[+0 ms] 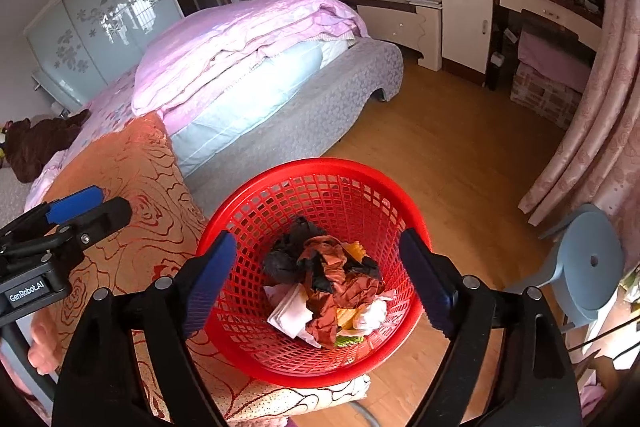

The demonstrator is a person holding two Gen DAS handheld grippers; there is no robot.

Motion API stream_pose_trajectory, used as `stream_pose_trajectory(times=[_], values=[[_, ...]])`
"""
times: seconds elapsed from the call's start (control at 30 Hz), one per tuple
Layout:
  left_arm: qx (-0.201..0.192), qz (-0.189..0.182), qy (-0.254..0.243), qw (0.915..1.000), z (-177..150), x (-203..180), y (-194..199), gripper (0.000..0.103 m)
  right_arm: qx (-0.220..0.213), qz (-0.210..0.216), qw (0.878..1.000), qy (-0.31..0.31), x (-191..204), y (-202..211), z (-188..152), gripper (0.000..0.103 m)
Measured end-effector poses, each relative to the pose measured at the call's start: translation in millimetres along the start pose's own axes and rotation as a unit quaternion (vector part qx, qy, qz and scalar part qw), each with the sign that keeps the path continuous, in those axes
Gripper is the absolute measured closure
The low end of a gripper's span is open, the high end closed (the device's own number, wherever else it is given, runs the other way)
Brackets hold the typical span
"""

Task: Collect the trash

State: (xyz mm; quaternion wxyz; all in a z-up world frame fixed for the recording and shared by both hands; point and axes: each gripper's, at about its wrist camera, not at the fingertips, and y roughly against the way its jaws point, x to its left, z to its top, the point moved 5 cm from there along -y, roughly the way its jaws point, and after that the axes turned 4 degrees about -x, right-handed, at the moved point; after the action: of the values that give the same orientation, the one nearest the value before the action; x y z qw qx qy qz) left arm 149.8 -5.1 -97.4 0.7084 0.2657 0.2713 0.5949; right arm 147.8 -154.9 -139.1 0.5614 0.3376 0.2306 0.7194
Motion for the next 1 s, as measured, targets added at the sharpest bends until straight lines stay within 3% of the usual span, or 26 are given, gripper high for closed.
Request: stream_pose_trajectory(times=[0.27, 0.6, 1.0], values=[[-0.016, 0.025, -0.005, 0.9995, -5.2, 8.1, 15.5, 0.023, -0.027, -0.012, 1.0, 0.006, 3.5, 16.3, 3.7, 0.007], [-0.067, 0.07, -0.013, 0.9952, -8.7, 22.8, 55.6, 0.02, -0.055, -0.017, 0.998, 0.03, 28.4, 47.1, 3.2, 0.007], [-0.093, 0.078, -0.001, 0.9926, -16.7, 25.2, 86.9, 0.019, -0.092, -0.032, 0.995, 0.033, 46.3, 87.5, -19.5, 0.007]])
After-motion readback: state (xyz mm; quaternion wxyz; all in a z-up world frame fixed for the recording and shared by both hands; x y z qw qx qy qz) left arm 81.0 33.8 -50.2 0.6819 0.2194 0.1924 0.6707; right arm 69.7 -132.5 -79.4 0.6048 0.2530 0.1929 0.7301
